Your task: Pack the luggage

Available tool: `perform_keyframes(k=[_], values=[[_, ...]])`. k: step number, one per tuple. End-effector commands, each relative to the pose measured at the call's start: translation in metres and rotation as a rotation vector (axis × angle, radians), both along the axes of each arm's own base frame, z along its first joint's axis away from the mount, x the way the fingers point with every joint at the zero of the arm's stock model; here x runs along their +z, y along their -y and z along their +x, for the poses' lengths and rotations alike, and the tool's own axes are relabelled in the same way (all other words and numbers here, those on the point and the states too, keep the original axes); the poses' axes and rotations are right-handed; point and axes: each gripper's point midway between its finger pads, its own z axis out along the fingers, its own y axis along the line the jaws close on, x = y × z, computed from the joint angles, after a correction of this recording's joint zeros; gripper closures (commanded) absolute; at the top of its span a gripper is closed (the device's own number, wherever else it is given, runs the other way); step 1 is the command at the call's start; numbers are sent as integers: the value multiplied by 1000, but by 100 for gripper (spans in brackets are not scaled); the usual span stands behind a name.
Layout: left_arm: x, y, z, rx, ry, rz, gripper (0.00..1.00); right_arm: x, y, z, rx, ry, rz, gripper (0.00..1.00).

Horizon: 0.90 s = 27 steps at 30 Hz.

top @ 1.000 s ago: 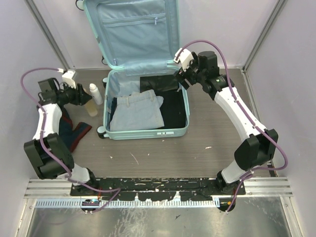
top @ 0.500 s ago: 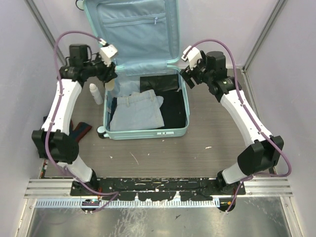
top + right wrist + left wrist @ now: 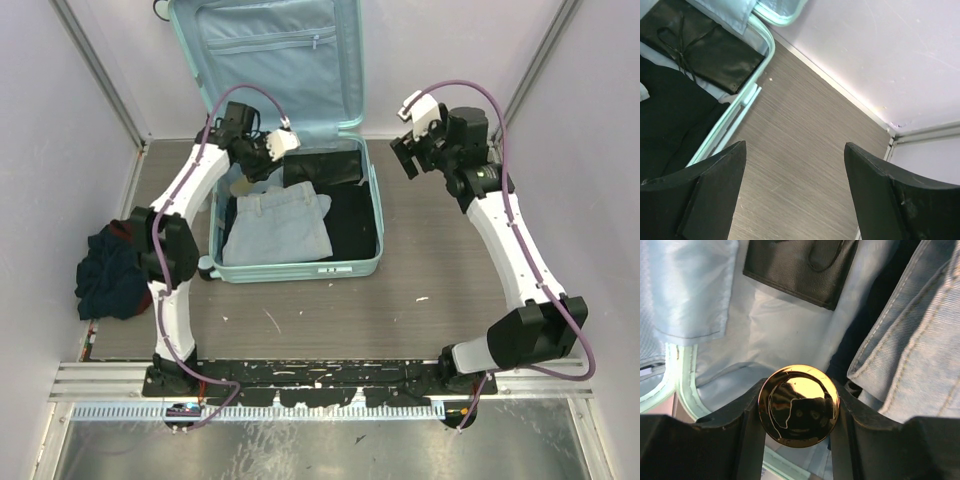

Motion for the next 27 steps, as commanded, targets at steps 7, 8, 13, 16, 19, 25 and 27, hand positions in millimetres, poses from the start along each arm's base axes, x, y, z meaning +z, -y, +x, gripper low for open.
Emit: perform_keyframes(k=[7, 8, 13, 16, 19, 25, 27], values=[[-15, 4, 37, -42, 82, 142, 93, 25, 24, -23, -49, 61, 40, 17], [-18, 6, 38, -39, 74, 132, 85, 25, 25, -24, -49, 61, 40, 17], [-9, 25, 29, -36, 34, 40, 46, 26, 24, -25, -44, 61, 46, 17], [6, 27, 22, -35, 39, 9, 31, 27, 21, -23, -33, 57, 58, 16], [26, 23, 14, 7, 44, -37, 21, 30, 17, -22, -21, 57, 77, 16], [107, -5, -3, 131, 77, -352, 19, 34, 12, -19, -2, 58, 101, 16], [124, -25, -9, 177, 81, -478, 18, 34, 9, -19, 9, 53, 109, 15]])
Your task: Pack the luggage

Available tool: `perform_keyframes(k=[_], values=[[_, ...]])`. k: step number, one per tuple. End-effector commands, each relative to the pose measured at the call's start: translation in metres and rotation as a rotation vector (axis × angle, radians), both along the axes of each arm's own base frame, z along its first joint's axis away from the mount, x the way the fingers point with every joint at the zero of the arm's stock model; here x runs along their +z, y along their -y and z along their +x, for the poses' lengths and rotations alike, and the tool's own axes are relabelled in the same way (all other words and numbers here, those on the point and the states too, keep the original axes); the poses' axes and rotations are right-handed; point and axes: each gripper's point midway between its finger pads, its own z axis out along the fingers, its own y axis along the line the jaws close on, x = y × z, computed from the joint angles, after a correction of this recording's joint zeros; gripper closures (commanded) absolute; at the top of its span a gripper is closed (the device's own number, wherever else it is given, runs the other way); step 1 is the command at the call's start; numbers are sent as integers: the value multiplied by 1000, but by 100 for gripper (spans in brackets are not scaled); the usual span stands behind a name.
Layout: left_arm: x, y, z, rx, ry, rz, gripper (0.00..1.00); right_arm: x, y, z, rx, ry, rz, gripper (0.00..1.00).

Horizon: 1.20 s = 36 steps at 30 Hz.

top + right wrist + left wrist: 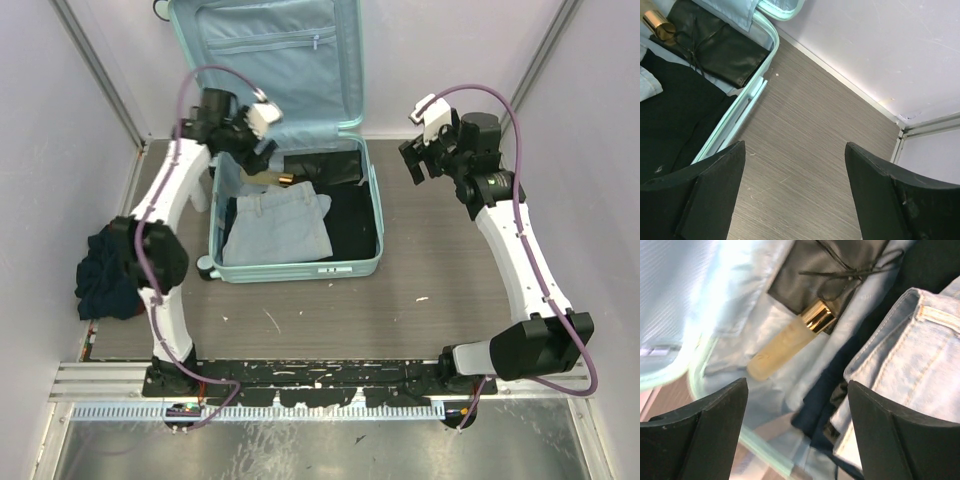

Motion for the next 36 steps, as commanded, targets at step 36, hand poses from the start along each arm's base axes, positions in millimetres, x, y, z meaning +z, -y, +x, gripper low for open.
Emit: perform_keyframes(k=[36], values=[[-43, -219, 18, 444, 135, -574, 48, 3, -19, 10, 94, -38, 45, 8]])
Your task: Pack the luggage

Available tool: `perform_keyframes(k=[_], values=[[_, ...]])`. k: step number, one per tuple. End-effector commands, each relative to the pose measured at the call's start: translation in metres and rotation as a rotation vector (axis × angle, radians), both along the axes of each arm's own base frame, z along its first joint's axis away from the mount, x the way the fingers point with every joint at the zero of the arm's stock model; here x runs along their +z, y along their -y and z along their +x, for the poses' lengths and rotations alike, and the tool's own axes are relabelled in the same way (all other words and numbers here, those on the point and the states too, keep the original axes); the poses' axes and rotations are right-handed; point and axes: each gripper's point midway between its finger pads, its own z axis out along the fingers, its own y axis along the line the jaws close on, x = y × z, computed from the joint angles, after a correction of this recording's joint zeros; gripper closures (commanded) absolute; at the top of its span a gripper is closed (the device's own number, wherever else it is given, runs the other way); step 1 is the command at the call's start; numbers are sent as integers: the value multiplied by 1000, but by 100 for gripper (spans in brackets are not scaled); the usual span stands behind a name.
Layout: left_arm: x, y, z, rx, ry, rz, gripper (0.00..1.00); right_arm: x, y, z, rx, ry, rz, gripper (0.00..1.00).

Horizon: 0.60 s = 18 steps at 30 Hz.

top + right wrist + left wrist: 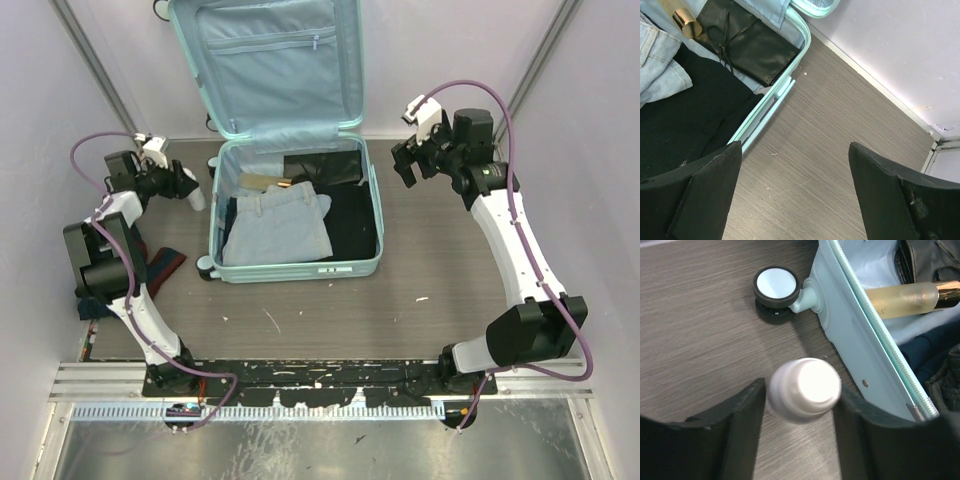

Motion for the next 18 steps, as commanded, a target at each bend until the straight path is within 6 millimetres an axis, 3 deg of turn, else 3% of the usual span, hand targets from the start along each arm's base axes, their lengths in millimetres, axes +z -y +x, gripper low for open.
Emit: perform_keyframes(k=[1, 5, 9, 12, 18], values=[[38, -6, 20, -5, 134, 57, 56, 20, 2, 8, -9, 52, -1, 8], [66, -8, 20, 18, 156, 79, 78, 18, 1, 11, -8, 51, 3, 8], [109, -1, 18, 15, 197, 89, 89, 18, 0, 14, -6, 51, 9, 8], [145, 19, 18, -22, 249, 141, 93, 19, 0, 16, -8, 53, 14, 8], [189, 79, 23, -117, 328, 231, 95, 18, -2, 15, -1, 50, 16, 8]])
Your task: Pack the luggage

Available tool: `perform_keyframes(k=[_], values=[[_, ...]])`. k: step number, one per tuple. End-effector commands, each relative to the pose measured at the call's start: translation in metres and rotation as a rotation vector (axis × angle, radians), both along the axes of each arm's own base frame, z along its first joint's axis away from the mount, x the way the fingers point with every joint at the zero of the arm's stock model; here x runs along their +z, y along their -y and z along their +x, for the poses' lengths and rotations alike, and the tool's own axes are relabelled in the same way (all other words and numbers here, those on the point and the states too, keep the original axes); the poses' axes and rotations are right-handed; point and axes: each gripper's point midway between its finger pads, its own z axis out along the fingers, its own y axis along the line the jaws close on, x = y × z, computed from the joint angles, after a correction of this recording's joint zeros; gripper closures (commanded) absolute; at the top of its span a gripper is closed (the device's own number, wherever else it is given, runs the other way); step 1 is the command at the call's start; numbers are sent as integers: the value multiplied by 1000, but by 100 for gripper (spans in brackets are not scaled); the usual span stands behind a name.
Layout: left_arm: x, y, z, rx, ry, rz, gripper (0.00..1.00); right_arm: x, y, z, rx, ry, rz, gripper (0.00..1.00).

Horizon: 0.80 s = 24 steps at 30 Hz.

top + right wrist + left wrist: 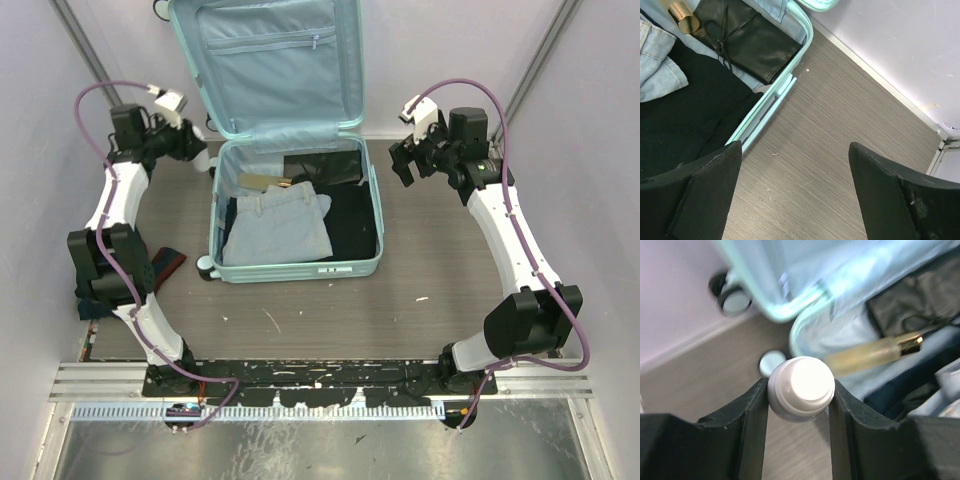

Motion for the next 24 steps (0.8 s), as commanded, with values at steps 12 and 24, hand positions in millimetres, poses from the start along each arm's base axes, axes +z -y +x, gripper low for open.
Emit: perform_keyframes(k=[12, 24], values=[[70, 147, 18, -247, 241, 380, 98, 38, 4, 0, -15, 109, 4, 8], [-25, 179, 48, -292, 122, 806, 95, 41, 15, -4, -48, 128, -10, 8]])
